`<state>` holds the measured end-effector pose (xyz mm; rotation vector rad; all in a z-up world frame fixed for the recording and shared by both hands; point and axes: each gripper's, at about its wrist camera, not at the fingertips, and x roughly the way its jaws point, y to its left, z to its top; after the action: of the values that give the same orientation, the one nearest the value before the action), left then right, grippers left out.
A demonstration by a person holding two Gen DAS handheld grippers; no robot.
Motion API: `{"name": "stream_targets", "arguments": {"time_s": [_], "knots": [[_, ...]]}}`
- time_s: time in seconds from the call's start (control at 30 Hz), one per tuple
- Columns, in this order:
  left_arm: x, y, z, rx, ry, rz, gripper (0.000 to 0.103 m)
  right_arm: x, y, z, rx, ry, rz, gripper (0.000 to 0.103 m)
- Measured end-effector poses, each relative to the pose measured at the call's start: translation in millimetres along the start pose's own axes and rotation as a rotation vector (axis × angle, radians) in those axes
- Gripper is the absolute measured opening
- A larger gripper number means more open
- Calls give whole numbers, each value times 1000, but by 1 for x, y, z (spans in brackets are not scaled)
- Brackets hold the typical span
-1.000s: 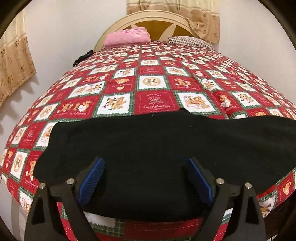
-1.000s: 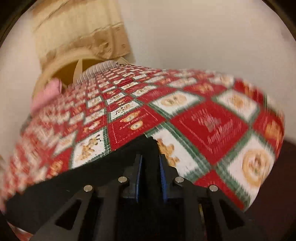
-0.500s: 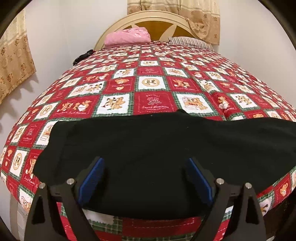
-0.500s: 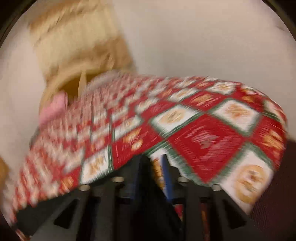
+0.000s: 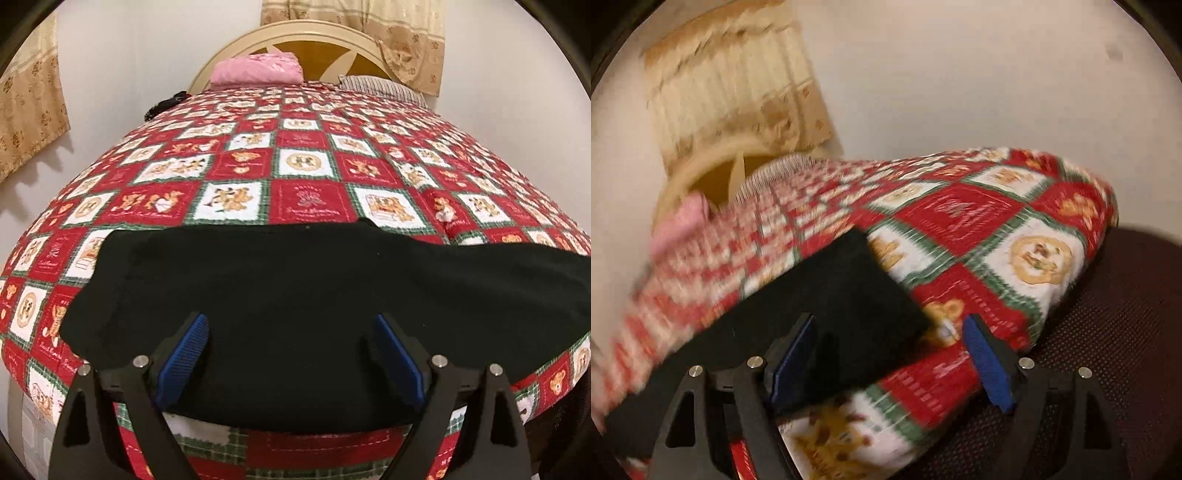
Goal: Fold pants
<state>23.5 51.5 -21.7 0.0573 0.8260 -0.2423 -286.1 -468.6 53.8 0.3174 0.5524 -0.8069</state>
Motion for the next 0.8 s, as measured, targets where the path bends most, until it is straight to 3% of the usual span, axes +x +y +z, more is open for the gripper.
{"name": "stream_targets", "arguments": {"time_s": [0.07,0.2,0.33,0.43,0.53,0.63,0.8], "knots": [[0,7,0,-29,3,-10,93,-2,17,-4,-71,-8,13,50],[1,16,-4,-65,16,-24,93,3,8,5,14,28,49,48],[-3,23,-5,-80,3,-30,93,2,-3,10,67,63,90,13],[-5,30,-5,-97,-6,-27,93,-16,20,16,9,33,80,11],[-5,38,-6,-123,-11,-26,93,-51,68,23,-74,-40,194,11],[-3,41,-8,-137,2,-33,93,-83,146,20,-260,-89,296,11],[-6,47,-12,-139,-5,-39,93,-97,254,-27,-499,-70,456,11]]}}
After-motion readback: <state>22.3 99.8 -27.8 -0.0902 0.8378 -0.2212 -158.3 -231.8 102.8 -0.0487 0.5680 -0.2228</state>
